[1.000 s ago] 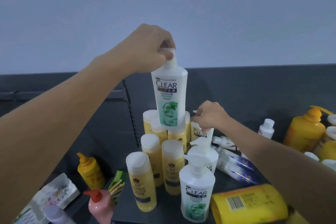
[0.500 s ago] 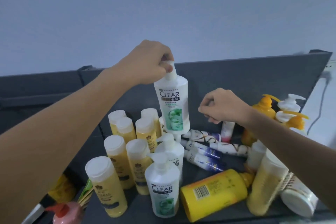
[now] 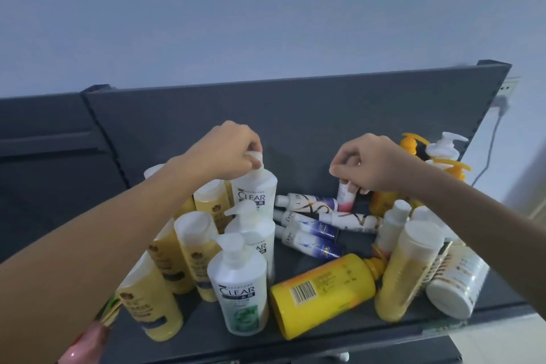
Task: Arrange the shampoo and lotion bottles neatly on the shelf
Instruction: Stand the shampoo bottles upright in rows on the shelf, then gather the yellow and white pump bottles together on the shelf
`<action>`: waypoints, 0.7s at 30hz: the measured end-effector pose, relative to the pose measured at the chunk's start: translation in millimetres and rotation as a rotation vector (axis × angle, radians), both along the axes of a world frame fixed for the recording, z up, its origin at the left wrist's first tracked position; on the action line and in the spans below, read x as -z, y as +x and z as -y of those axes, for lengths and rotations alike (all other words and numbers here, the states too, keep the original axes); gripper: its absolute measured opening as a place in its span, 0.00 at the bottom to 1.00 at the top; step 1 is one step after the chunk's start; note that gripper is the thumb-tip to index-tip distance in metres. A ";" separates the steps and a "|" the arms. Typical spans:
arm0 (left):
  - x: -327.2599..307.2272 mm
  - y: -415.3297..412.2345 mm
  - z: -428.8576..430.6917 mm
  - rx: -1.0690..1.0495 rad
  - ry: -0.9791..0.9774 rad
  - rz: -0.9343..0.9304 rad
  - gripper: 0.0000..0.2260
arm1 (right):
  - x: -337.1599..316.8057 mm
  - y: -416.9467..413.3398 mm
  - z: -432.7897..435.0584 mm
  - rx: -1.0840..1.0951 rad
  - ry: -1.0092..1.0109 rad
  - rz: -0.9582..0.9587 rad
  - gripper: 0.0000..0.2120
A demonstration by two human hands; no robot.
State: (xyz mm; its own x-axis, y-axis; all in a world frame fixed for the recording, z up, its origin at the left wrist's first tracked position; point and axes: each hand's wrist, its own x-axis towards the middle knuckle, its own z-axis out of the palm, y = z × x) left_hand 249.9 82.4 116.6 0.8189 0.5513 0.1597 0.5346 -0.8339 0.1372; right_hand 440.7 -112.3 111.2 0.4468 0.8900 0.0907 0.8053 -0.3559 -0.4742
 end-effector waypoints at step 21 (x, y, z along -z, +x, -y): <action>24.6 12.3 40.9 -0.031 0.028 -0.001 0.21 | 10.1 34.4 110.9 -0.127 -0.503 0.266 0.28</action>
State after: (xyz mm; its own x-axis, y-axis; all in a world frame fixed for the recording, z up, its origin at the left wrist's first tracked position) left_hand 262.2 41.5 92.0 0.8019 0.5715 0.1742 0.5602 -0.8205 0.1136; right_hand 475.1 -223.3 101.1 0.3538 0.8977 -0.2626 0.9245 -0.3782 -0.0472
